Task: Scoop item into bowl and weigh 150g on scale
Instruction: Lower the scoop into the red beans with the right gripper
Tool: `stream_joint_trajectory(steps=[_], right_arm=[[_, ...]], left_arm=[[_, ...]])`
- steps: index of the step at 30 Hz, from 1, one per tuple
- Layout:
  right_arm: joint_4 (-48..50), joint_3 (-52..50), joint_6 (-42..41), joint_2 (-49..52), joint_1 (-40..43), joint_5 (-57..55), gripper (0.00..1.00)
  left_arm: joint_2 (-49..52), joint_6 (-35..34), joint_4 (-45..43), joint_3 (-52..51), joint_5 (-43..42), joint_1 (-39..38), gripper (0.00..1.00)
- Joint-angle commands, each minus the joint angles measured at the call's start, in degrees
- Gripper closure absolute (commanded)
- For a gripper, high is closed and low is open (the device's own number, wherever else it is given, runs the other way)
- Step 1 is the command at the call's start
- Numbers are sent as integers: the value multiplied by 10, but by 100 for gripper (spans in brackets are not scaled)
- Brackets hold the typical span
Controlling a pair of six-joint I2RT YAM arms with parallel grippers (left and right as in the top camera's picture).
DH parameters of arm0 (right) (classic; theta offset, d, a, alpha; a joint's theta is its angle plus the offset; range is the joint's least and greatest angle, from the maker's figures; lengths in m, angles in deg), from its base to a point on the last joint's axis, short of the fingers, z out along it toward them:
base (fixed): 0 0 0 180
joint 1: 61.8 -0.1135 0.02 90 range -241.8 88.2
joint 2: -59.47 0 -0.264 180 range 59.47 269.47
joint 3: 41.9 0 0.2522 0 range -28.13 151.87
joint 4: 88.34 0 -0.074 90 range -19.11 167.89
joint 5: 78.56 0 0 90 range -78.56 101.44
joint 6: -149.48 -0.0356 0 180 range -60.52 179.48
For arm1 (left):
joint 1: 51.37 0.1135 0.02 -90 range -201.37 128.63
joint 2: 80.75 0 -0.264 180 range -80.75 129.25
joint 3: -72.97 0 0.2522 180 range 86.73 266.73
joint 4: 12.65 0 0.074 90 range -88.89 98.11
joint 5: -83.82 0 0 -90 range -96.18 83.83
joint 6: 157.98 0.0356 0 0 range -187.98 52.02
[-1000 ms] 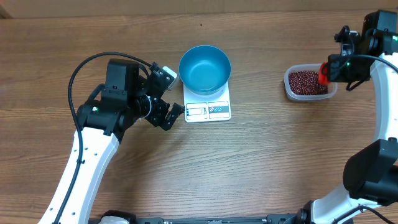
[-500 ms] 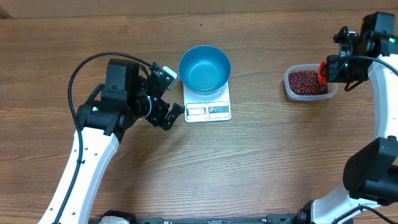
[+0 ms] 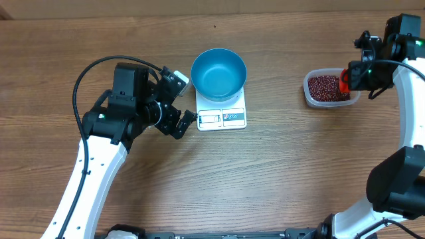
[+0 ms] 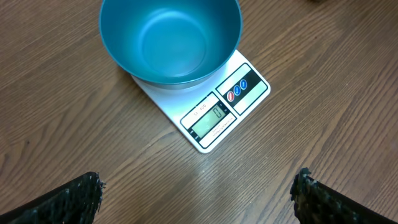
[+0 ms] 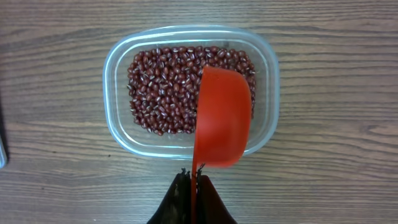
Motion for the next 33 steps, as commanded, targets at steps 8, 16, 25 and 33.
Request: stream_joint_trajectory(steps=[8, 16, 25, 33], right_arm=[[0, -2, 30, 7, -2, -18, 96], [42, -2, 31, 25, -2, -26, 96], [61, -3, 59, 50, -2, -27, 96], [50, -3, 61, 96, -2, -26, 96]], left_arm=[[-2, 13, 0, 5, 2, 0, 0], [-2, 13, 0, 5, 2, 0, 0], [-2, 13, 0, 5, 2, 0, 0], [-2, 13, 0, 5, 2, 0, 0]])
